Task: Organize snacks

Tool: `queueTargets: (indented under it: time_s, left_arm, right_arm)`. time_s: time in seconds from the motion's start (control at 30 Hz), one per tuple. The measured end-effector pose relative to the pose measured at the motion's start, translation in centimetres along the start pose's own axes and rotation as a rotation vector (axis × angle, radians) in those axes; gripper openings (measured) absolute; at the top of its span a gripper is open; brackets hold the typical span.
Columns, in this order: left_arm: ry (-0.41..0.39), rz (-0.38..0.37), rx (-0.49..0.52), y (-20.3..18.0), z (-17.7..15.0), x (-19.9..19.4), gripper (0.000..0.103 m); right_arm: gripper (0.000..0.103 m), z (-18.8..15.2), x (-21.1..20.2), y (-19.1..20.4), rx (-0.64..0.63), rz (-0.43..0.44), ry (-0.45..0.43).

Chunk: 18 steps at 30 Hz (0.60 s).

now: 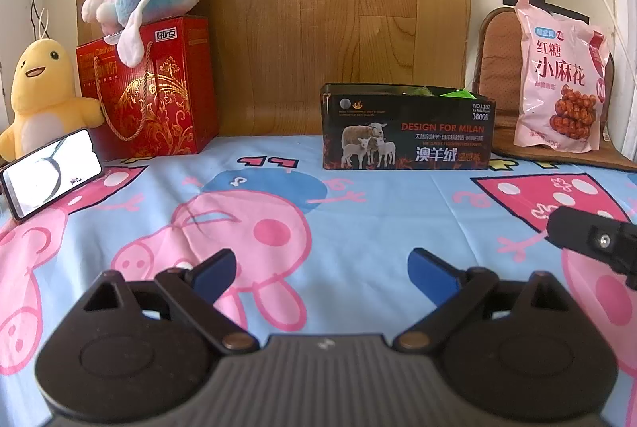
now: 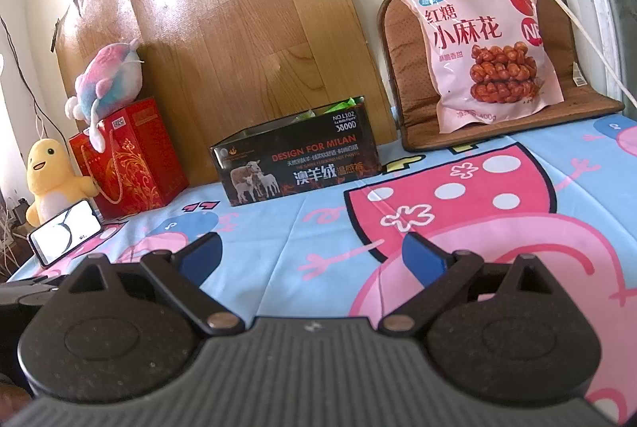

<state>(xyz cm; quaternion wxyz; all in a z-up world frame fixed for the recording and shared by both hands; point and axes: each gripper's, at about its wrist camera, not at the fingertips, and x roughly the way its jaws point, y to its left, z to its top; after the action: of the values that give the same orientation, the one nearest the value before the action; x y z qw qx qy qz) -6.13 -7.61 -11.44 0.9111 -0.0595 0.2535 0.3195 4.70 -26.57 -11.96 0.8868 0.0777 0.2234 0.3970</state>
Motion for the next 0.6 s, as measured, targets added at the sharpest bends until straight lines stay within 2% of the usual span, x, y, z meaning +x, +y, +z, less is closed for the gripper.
queueTargets:
  time_s: [0.6]
  left_arm:
    - [0.007, -0.003, -0.015, 0.13, -0.02, 0.10, 0.097]
  right_arm:
    - [0.099, 0.01, -0.09, -0.02, 0.000, 0.006, -0.004]
